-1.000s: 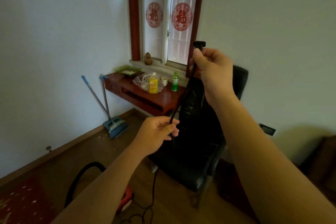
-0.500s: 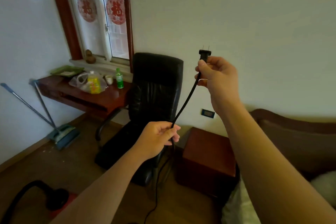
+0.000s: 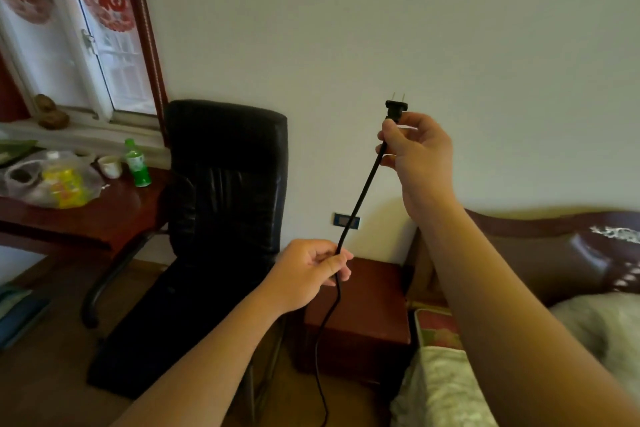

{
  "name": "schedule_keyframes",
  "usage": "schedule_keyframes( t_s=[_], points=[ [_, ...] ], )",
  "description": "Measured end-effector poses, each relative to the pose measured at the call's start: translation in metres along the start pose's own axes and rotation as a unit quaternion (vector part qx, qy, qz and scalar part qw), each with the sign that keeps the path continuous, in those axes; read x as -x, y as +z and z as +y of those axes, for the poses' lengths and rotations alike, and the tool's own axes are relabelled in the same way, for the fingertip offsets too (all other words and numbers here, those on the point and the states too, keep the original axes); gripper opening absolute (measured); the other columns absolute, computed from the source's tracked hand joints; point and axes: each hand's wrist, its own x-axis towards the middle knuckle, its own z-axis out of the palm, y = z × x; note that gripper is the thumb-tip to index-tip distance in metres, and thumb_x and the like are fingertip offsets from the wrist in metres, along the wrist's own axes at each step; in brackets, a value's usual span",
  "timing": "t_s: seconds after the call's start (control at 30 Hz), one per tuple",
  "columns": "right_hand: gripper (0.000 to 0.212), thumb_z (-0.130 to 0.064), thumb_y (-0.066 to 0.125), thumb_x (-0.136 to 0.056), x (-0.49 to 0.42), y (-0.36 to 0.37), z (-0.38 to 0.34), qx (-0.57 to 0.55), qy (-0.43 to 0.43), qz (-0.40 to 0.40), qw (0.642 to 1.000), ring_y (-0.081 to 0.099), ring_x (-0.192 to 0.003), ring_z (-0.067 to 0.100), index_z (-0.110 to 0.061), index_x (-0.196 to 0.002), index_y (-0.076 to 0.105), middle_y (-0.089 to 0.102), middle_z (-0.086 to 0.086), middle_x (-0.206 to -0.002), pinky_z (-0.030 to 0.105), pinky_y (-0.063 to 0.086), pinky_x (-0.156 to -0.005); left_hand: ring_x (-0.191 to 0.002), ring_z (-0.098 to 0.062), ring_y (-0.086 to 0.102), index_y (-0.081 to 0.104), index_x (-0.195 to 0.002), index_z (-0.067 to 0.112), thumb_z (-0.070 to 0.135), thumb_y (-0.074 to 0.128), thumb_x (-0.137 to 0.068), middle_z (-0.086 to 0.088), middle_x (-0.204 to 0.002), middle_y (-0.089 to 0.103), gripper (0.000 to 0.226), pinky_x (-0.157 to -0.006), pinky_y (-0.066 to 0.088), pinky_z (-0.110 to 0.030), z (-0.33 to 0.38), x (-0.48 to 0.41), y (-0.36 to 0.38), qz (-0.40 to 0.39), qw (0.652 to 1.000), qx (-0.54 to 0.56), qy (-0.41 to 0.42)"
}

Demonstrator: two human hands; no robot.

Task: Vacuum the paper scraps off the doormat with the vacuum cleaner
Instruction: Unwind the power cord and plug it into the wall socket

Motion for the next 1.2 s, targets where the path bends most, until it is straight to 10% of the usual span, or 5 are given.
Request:
schedule_keyframes(
  t_s=[0.47, 1.2],
  points=[
    [0.012, -0.015, 0.065, -0.096, -0.113, 0.047, 0.129, 0.049, 0.085, 0.068, 0.993, 0.067, -0.068, 0.012, -0.016, -0.107, 0.062, 0.070, 0.001, -0.083, 0.024, 0.055, -0.063, -0.091, -0.019, 0.077, 0.074, -0.101, 0.016, 0.007, 0.066, -0.097, -0.007, -0.087, 0.078, 0.013, -0.085, 0.061, -0.032, -0.086, -0.139, -0.056, -0.154, 0.985, 0.010, -0.081],
    [0.006, -0.015, 0.065, -0.095, -0.315, -0.011, 0.501, 0.065, 0.356, 0.028, 0.932, 0.065, -0.066, 0.014, -0.017, -0.100, 0.061, 0.069, 0.003, -0.084, 0.030, 0.054, -0.064, -0.096, -0.013, 0.075, 0.070, -0.108, 0.013, 0.008, 0.056, -0.102, -0.012, -0.096, 0.077, 0.016, -0.079, 0.059, -0.025, -0.308, -0.359, 0.012, -0.131, 0.931, 0.028, -0.339]
  ],
)
